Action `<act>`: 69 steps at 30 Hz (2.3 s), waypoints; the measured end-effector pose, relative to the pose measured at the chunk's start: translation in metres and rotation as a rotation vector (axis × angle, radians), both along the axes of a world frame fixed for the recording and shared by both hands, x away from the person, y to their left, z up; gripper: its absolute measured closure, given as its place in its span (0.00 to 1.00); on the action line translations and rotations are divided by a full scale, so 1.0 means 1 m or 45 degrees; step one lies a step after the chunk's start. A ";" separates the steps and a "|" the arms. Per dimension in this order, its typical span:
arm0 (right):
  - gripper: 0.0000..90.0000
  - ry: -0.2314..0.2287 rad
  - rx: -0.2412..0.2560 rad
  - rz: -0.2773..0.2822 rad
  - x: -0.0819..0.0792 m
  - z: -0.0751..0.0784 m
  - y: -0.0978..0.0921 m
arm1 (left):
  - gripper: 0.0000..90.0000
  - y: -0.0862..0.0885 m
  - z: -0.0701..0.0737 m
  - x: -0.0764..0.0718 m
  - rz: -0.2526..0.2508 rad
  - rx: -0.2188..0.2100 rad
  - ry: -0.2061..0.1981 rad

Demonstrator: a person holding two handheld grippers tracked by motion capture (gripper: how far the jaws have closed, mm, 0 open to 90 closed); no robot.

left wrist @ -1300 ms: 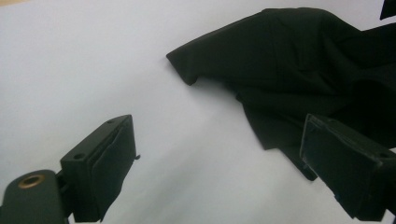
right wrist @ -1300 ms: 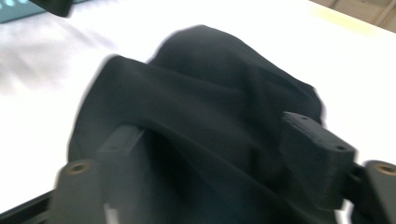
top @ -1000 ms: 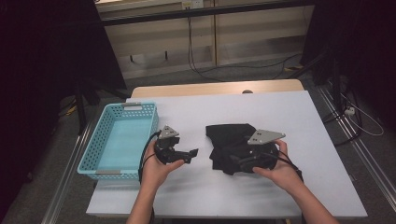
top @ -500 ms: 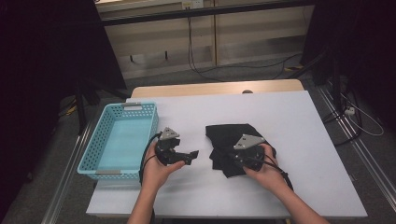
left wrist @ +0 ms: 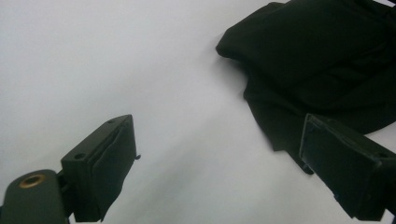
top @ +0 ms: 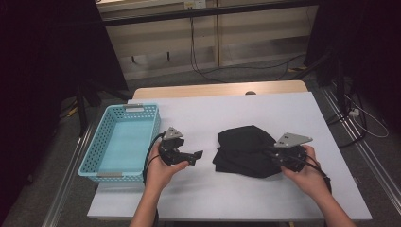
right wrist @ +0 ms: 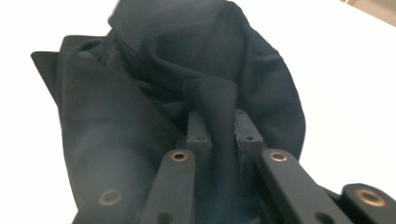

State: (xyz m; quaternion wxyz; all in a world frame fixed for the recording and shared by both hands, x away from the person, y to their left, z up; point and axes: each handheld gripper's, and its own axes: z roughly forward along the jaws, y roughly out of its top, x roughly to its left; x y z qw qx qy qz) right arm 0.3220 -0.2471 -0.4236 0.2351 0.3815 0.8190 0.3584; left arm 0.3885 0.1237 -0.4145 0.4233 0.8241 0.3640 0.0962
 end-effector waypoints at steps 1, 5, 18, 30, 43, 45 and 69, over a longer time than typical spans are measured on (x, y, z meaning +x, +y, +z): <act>0.84 0.008 0.015 0.005 0.000 -0.001 -0.004 | 0.12 0.000 0.000 0.000 -0.009 0.007 -0.005; 0.68 -0.034 0.009 0.034 -0.001 -0.003 -0.004 | 0.12 -0.003 0.000 0.001 -0.009 0.003 -0.003; 0.27 -0.131 0.031 0.088 0.012 0.001 0.055 | 0.12 -0.001 -0.004 -0.003 -0.006 0.001 0.019; 0.83 -0.039 -0.054 0.096 0.024 -0.016 0.076 | 0.12 -0.007 -0.012 -0.005 -0.028 0.029 0.039; 0.96 -0.098 0.189 -0.095 0.006 0.014 0.002 | 0.12 -0.019 -0.013 -0.002 -0.058 0.033 0.047; 0.96 -0.107 0.155 -0.160 0.005 0.013 -0.014 | 0.12 -0.022 -0.013 -0.001 -0.060 0.029 0.051; 0.94 0.065 0.047 -0.165 0.018 -0.036 -0.003 | 0.12 -0.032 -0.014 0.002 -0.081 0.026 0.042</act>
